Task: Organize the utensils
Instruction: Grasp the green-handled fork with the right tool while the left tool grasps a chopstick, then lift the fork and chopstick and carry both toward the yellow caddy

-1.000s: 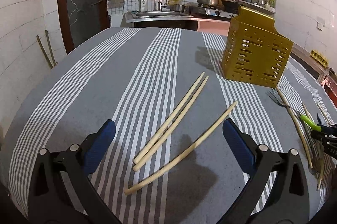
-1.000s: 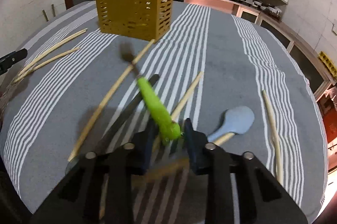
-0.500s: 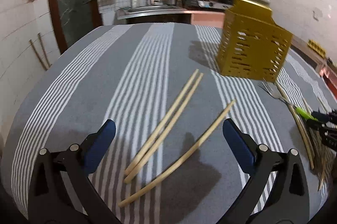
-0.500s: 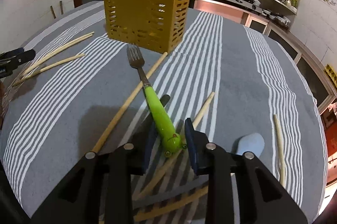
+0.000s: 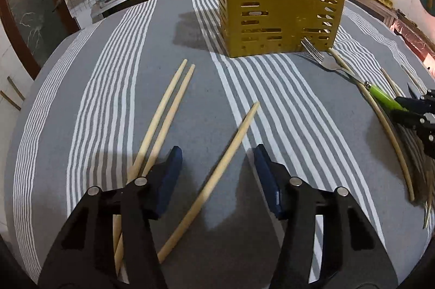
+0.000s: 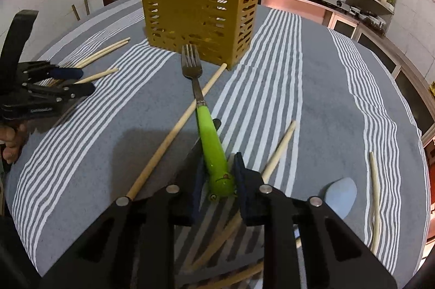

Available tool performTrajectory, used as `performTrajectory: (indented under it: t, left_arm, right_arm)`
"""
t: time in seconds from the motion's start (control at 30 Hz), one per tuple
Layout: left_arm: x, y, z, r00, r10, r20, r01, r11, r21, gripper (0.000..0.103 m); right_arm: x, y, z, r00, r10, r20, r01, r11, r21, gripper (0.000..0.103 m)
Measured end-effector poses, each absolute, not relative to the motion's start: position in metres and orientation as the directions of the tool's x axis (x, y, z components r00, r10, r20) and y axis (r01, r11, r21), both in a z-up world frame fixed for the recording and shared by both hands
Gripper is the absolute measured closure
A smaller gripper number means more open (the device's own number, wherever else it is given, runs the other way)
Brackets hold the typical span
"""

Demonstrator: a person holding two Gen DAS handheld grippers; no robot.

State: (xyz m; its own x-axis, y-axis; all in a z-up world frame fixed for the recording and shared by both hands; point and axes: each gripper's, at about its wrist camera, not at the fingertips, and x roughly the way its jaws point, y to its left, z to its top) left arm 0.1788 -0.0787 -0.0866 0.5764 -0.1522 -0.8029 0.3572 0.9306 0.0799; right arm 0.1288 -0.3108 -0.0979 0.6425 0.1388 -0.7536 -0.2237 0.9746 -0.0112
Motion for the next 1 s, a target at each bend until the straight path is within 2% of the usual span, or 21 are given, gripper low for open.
performTrajectory:
  t: [0.07,0.13,0.17,0.33,0.53,0.67,0.87,1.0]
  left_arm:
    - [0.182,-0.079,-0.088,0.572,-0.159,-0.805,0.359,0.931,0.071,0.058]
    - [0.182,-0.084,-0.088,0.575,-0.157,-0.803,0.374,0.923,0.087,0.071]
    - [0.181,-0.088,-0.088,0.575,-0.16,-0.802,0.388,0.917,0.095,0.083]
    - [0.179,-0.095,-0.085,0.574,-0.164,-0.802,0.408,0.907,0.107,0.096]
    - [0.173,-0.091,-0.076,0.565,-0.191,-0.802,0.405,0.912,0.068,0.098]
    - [0.169,-0.083,-0.072,0.552,-0.24,-0.798,0.399,0.917,0.001,0.099]
    - [0.162,-0.074,-0.061,0.562,-0.289,-0.775,0.402,0.914,-0.049,0.099]
    - [0.156,-0.071,-0.047,0.586,-0.324,-0.743,0.404,0.911,-0.079,0.099]
  right_arm:
    - [0.13,-0.31,-0.098,0.639,0.138,-0.756,-0.226,0.974,-0.013,0.08]
    - [0.134,-0.308,-0.099,0.631,0.138,-0.763,-0.238,0.971,-0.021,0.08]
    - [0.135,-0.306,-0.098,0.631,0.138,-0.764,-0.244,0.97,-0.026,0.08]
    - [0.136,-0.303,-0.099,0.615,0.155,-0.773,-0.26,0.965,-0.014,0.082]
    - [0.128,-0.308,-0.094,0.612,0.235,-0.755,-0.243,0.964,0.103,0.084]
    - [0.122,-0.318,-0.092,0.609,0.318,-0.727,-0.218,0.948,0.233,0.085]
    - [0.114,-0.324,-0.082,0.635,0.379,-0.673,-0.208,0.923,0.324,0.085]
    - [0.104,-0.326,-0.069,0.68,0.378,-0.628,-0.207,0.921,0.33,0.085]
